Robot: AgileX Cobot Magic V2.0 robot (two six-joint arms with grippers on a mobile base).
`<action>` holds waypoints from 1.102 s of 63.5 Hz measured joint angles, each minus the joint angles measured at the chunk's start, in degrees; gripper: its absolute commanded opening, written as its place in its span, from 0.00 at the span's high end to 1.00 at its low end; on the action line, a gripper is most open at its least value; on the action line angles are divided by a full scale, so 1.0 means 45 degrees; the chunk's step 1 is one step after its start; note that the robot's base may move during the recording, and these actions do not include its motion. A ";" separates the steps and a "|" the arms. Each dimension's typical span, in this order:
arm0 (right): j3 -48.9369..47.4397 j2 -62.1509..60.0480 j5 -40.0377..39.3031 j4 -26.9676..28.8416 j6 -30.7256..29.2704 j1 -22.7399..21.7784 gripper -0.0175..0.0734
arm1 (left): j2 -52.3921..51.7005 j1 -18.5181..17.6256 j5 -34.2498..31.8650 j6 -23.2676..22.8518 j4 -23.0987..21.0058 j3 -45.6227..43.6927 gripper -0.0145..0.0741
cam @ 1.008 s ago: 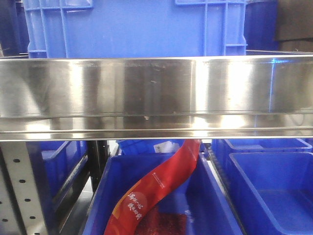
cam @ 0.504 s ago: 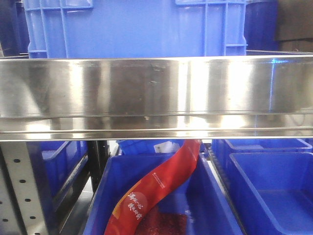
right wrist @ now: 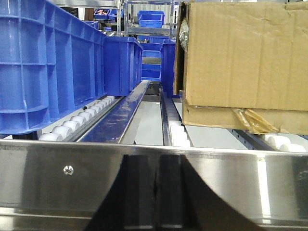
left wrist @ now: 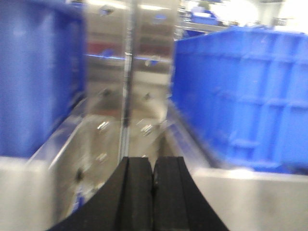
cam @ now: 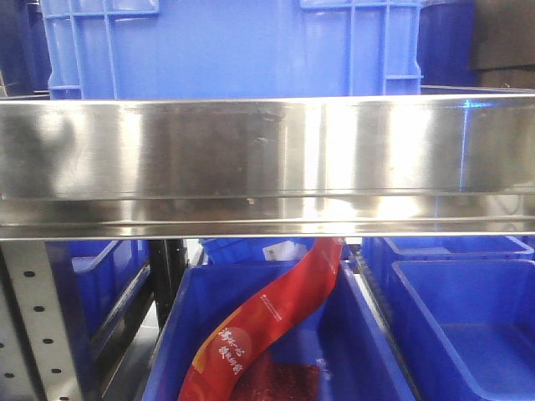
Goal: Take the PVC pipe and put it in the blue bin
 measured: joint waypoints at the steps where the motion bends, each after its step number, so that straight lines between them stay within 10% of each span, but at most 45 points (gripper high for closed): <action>1: 0.0000 0.0000 0.0000 0.0000 0.0000 0.0000 0.99 | -0.0155 0.0107 0.0000 0.0000 0.0000 0.0131 0.96; 70: 0.0023 0.0000 -0.0025 0.0000 -0.0028 0.0000 0.99 | -0.1803 0.0468 0.0215 0.1020 0.0469 0.0997 0.96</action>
